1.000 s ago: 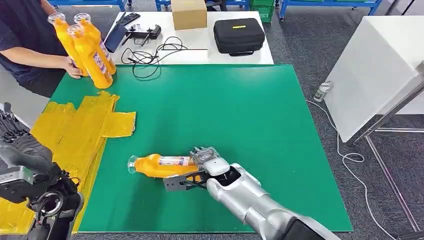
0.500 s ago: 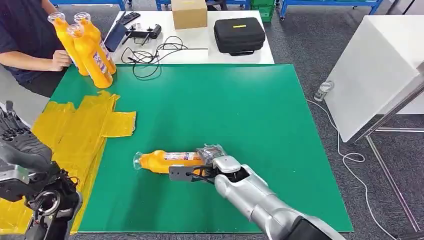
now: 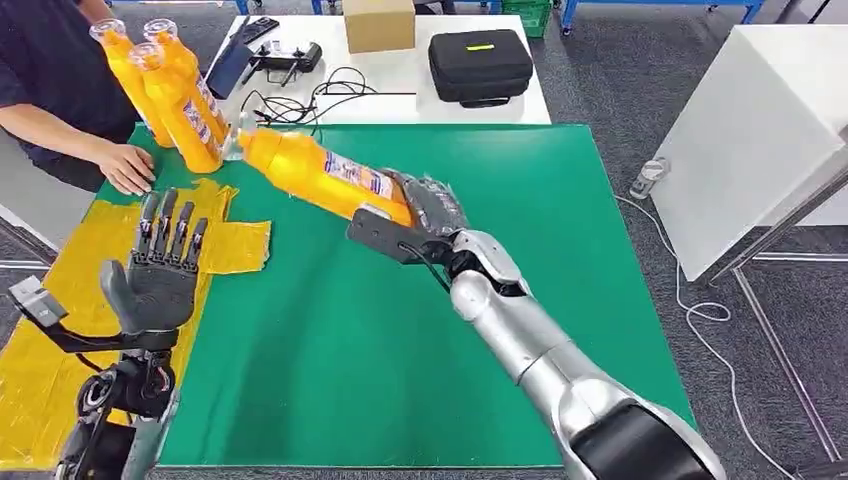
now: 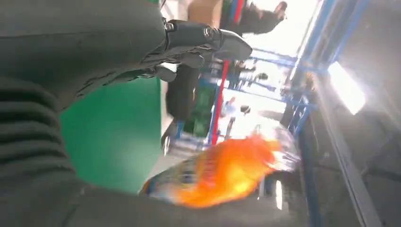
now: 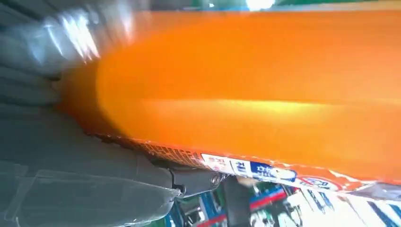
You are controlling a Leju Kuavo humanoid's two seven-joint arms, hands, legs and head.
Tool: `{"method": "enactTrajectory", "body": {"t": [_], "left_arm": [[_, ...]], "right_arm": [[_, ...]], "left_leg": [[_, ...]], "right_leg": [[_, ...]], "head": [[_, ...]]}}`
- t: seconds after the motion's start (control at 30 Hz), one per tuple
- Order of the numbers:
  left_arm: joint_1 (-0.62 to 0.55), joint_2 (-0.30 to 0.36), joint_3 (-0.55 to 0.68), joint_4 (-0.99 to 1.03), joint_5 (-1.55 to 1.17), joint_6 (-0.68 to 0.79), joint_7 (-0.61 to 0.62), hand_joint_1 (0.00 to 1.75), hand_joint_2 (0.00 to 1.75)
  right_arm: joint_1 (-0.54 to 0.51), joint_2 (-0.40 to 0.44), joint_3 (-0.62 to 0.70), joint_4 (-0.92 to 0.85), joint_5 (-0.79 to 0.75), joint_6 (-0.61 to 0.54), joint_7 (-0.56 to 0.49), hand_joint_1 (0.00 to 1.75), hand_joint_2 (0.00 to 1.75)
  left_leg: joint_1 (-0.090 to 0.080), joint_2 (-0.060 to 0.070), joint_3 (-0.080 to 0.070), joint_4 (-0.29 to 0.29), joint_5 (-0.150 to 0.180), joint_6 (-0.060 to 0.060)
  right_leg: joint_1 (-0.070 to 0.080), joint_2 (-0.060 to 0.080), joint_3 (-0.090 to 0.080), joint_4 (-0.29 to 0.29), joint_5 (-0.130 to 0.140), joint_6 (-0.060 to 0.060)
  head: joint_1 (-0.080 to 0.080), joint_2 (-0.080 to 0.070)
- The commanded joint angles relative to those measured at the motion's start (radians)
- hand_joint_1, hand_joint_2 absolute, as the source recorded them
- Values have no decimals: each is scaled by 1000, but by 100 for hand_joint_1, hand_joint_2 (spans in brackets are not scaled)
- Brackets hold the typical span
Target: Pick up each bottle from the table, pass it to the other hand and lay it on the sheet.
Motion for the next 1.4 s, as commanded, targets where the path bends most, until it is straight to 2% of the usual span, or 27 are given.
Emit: {"method": "enactTrajectory", "body": {"t": [0.03, 0.33, 0.57, 0.63, 0.83, 0.9, 1.07, 1.23, 1.3, 1.4], "left_arm": [[-83, -39, -23, 150, 22, -25, 16, 0, 175], [-46, -49, -45, 80, 29, -16, 31, 0, 175], [-130, -63, -65, 172, 23, -11, 22, 0, 175], [-148, -77, -61, 184, 13, -3, 12, 0, 175], [-147, -78, -61, 179, 10, -1, 14, 0, 175], [-144, -82, -53, 173, 7, 4, 13, 0, 175], [-156, -98, -21, 171, -6, 7, 29, 0, 175], [-158, -98, -21, 172, -9, 6, 31, 0, 175], [-167, -100, -14, 192, -9, 14, 37, 0, 175], [-172, -100, -17, 200, -7, 21, 36, 0, 175]], "right_arm": [[-23, 11, -49, -26, -9, 0, -1, 175, 175], [-3, 61, -20, 15, -5, -5, 11, 175, 175], [0, 149, 53, 63, 26, 14, 56, 175, 175], [18, 149, 158, 11, -17, 40, 105, 175, 175], [20, 149, 193, 2, -45, 32, 124, 175, 175], [12, 149, 245, 10, -76, 45, 121, 175, 175], [29, 149, 556, -47, -266, 39, 206, 175, 175], [29, 149, 569, -46, -281, 40, 208, 175, 175], [65, 149, 686, -51, -328, 42, 227, 175, 175], [79, 149, 773, -91, -375, 49, 271, 175, 175]], "left_leg": [[0, -2, 0, 0, 0, -1], [1, 0, 0, 0, 0, -1], [2, -2, -1, 1, -1, -2], [1, -1, -1, 1, -1, -2], [1, -1, -3, 0, 0, -1], [1, -1, -3, 0, 0, -1], [1, 0, -3, 0, -1, -1], [1, 0, -3, 0, 0, -1], [1, -1, -3, 0, 0, -1], [1, -2, -1, -1, 0, -1]], "right_leg": [[0, -2, 0, 0, 0, 1], [1, -2, 0, -1, -1, 0], [2, -4, 1, 0, -1, 1], [2, -3, -1, 0, -1, 1], [1, -2, -2, 0, -1, 1], [1, -3, -2, 0, -1, 1], [1, -2, -2, 0, -1, 1], [1, -2, -2, 0, 0, 0], [1, -3, -2, 0, -1, 0], [2, -3, 0, -1, -1, 0]], "head": [[0, 0], [0, 0], [0, 0], [0, 0], [0, 0], [0, 0], [0, 0], [0, 0], [0, 0], [0, 0]]}}
